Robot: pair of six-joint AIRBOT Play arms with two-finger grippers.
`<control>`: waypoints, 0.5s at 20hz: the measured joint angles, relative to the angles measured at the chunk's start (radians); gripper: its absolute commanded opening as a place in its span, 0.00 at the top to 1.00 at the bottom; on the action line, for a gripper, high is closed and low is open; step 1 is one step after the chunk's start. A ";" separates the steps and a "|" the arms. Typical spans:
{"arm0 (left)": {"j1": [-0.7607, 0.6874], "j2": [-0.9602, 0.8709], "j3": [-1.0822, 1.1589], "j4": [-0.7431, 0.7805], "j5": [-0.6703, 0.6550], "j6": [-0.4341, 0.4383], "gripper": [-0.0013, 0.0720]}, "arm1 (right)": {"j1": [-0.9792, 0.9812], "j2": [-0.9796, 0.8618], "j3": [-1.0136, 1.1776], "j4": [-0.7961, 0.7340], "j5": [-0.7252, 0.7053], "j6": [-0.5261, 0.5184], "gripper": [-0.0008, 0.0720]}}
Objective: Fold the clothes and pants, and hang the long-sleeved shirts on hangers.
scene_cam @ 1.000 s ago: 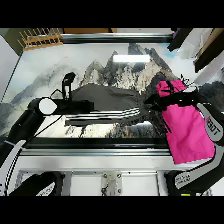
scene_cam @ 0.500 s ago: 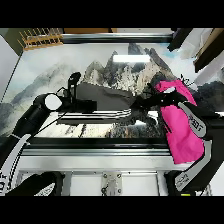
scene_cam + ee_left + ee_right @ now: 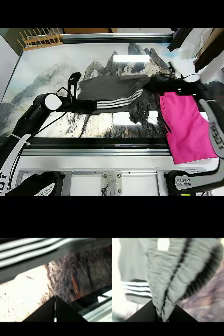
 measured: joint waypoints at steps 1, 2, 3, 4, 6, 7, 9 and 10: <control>0.000 0.000 0.000 0.000 0.000 0.000 0.97 | -0.036 0.054 0.001 -0.046 -0.012 0.044 0.97; 0.000 0.000 0.000 0.000 0.000 0.002 0.97 | -0.079 0.115 0.001 -0.104 -0.018 0.094 0.97; 0.000 0.000 0.000 0.000 0.000 0.003 0.97 | -0.121 0.173 0.001 -0.164 -0.015 0.141 0.97; 0.000 0.000 0.000 0.000 0.001 0.003 0.97 | -0.157 0.223 0.001 -0.212 -0.005 0.178 0.97; 0.000 0.000 0.000 0.000 0.003 0.003 0.97 | -0.222 0.320 0.001 -0.310 0.027 0.245 0.97; 0.000 0.000 0.000 0.000 0.003 0.003 0.97 | -0.249 0.366 -0.001 -0.363 0.040 0.278 0.97; 0.000 0.000 0.000 0.001 0.003 0.003 0.97 | -0.290 0.453 -0.011 -0.473 0.058 0.344 0.97; 0.000 0.000 0.000 0.001 0.002 0.003 0.97 | -0.304 0.493 -0.022 -0.533 0.066 0.379 0.97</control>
